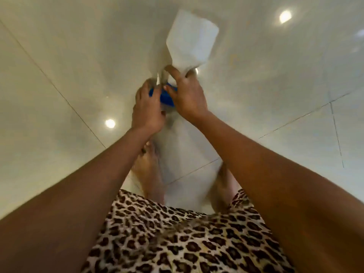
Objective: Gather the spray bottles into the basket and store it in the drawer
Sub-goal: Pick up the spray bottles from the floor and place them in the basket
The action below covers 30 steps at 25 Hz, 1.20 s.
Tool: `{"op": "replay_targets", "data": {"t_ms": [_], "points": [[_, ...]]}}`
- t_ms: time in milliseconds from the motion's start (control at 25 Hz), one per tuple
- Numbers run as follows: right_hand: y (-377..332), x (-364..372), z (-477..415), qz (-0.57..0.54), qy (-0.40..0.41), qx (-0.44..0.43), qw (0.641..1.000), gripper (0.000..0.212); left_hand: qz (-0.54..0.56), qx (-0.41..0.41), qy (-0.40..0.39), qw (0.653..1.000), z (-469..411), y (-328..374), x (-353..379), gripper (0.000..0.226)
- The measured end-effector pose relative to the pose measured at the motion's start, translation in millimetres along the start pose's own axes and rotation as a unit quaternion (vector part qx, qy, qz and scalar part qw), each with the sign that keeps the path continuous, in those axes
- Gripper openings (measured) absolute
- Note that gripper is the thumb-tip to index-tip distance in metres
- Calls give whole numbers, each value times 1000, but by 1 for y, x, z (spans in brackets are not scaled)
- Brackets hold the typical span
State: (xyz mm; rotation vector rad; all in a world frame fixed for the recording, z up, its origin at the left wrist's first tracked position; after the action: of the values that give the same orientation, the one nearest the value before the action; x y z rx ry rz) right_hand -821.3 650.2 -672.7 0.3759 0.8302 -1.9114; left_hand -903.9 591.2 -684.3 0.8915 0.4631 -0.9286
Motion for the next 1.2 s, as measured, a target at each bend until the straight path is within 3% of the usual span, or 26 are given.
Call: {"op": "replay_targets", "data": {"t_ms": [80,280,440,560,760,960,1080,1200], "points": [[2,-4,6,-82,20,8,996,38,2,0,17,1000,1,3,-2,64],[0,-46,51,-192,-22,102,976,34,3,57,40,998,32,53,-69,51],[-34,-142,104,-273,-21,102,956,28,45,122,117,985,75,133,-171,39],[-72,-228,162,-266,-10,68,962,26,67,148,168,972,120,202,-249,34],[-127,-371,280,-119,91,-65,987,35,113,172,218,954,184,301,-353,22],[-147,-511,425,8,200,-138,970,43,169,260,196,930,252,432,-452,15],[-134,-571,511,-41,286,-111,951,35,184,340,192,902,298,504,-491,12],[-95,-608,599,-136,376,-41,916,29,213,415,167,869,348,578,-505,25]]}}
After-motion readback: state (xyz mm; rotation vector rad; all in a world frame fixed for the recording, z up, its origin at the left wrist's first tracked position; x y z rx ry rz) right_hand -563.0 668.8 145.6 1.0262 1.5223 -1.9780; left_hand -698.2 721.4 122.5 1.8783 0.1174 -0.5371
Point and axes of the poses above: each hand's wrist, its own z-axis away from the middle knuckle, its own x-axis out of the palm, y = z × x, the point moved 10 cm from there along -z, towards the middle knuckle, and after that the axes turned 14 degrees about x, right-handed, at the moved point
